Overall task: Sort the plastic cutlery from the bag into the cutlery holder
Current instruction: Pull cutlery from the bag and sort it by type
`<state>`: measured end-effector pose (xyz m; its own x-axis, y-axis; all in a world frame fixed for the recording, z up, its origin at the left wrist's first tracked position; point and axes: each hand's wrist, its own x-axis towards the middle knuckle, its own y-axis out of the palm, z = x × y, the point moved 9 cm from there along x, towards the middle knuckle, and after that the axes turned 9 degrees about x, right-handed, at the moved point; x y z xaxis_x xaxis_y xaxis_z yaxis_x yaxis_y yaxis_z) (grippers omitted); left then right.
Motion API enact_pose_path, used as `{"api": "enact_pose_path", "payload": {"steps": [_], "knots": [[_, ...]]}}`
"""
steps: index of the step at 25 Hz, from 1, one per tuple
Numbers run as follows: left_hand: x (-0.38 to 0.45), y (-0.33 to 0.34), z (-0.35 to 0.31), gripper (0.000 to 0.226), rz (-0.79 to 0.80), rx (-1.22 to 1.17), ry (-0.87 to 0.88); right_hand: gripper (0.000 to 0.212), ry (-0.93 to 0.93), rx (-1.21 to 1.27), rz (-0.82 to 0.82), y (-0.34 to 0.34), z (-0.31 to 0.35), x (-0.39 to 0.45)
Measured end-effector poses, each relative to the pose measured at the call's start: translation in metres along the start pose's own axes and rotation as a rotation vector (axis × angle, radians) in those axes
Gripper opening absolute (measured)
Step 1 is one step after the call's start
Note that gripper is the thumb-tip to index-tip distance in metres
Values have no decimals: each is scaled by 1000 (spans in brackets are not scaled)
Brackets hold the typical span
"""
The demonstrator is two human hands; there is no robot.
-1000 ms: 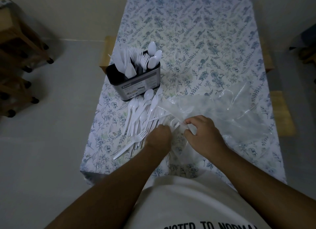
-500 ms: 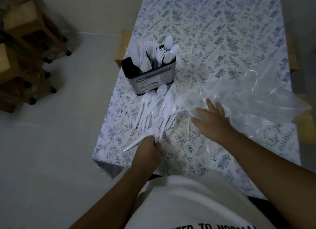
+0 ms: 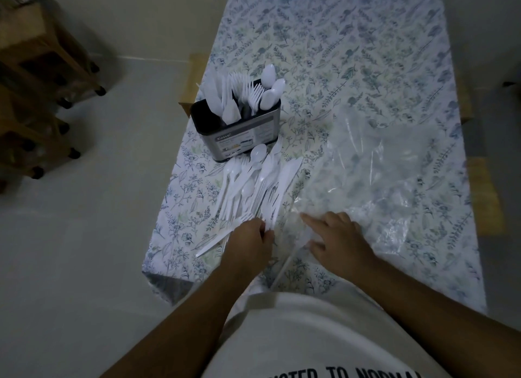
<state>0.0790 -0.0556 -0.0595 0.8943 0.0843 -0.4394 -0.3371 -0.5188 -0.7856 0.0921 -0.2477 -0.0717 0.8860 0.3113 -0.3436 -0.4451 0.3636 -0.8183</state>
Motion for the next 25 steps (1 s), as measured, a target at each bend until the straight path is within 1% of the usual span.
{"api": "enact_pose_path", "payload": {"steps": [2,5,6,7,9,12,15,16,17,19,20,22,24,25], "knots": [[0,2,-7,37,7,-7,60,52,54,271,-28,-9,2,4],[3,8,-26,39,73,-14,230,36,278,836,5,-8,6,9],[3,10,-32,38,91,-2,287,27,360,959,-4,-7,6,9],[3,11,-36,36,99,5,323,24,423,1017,-29,-6,4,11],[3,11,-37,29,80,-7,334,27,503,1049,-66,-6,0,11],[4,4,-24,16,6,-99,214,25,570,1094,-124,-8,-9,10],[1,-11,-13,26,-119,-112,138,23,572,1138,-167,-9,-15,9],[0,-12,-15,25,-105,-67,143,19,565,1154,-171,-9,-15,9],[-2,-7,-18,24,-30,12,154,17,566,1193,-177,-7,-14,9],[-9,19,-22,30,203,250,172,21,593,1305,-181,-3,-12,9],[-12,30,-22,30,281,346,186,22,599,1317,-168,0,-11,9],[-13,40,-21,26,324,425,205,24,575,1212,-123,3,-9,12],[-8,31,-18,19,295,423,224,25,550,1120,-112,2,-8,15],[-6,23,-12,17,304,408,228,24,554,1116,-130,2,-10,16]]}}
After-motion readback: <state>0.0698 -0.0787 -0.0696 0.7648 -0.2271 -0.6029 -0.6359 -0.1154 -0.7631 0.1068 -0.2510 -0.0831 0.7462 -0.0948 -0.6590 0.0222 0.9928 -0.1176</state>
